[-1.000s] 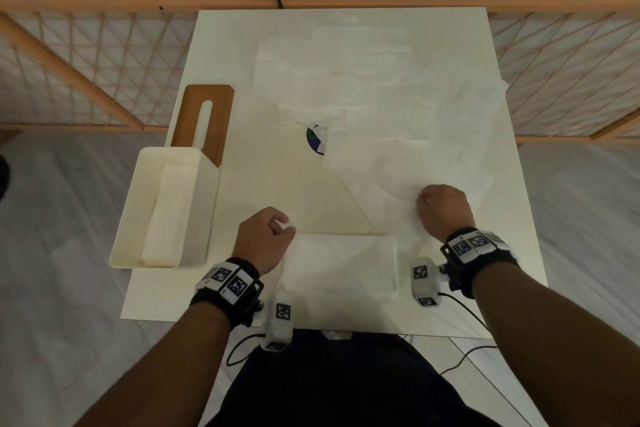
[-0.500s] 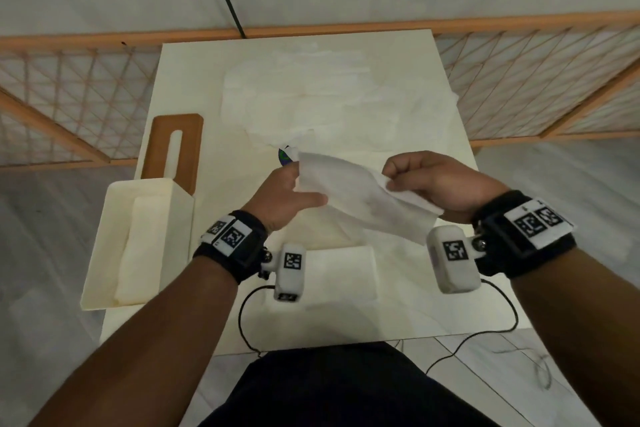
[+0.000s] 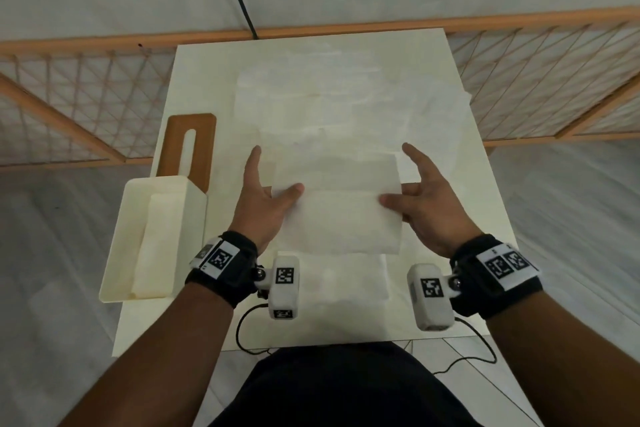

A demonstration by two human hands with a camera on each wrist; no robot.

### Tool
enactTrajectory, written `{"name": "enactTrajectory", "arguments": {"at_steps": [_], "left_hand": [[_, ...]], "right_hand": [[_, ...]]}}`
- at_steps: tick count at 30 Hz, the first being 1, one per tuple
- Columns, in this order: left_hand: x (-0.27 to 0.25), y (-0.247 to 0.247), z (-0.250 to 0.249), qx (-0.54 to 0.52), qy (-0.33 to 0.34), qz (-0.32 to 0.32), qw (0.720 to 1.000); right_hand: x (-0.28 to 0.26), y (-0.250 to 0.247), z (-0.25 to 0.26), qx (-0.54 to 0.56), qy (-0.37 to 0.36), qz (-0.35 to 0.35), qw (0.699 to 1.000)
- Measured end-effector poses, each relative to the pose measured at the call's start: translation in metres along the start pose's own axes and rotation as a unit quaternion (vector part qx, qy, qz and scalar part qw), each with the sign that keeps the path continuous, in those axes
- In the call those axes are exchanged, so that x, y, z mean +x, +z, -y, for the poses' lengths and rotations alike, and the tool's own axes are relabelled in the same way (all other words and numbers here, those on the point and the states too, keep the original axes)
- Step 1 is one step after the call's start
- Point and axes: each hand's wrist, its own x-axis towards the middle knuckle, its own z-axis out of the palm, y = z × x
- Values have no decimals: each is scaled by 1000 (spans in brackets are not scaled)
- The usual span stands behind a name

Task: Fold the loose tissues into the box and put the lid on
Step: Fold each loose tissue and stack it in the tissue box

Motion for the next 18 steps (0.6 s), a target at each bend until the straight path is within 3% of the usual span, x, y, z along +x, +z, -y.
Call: {"name": "enactTrajectory", "arguments": {"at_steps": [7,12,18], "left_hand": [[-14,-11,-8,20,59,34,997],[-11,-18,-5,99,103,7,990],[-11,-23,0,148,152,-12,977]], "right_hand": [[3,2,5,-114,-54,-26,992],[9,2,2,-229,-98,-47,967],[13,5,-5,-286,-150,-68,944]]}}
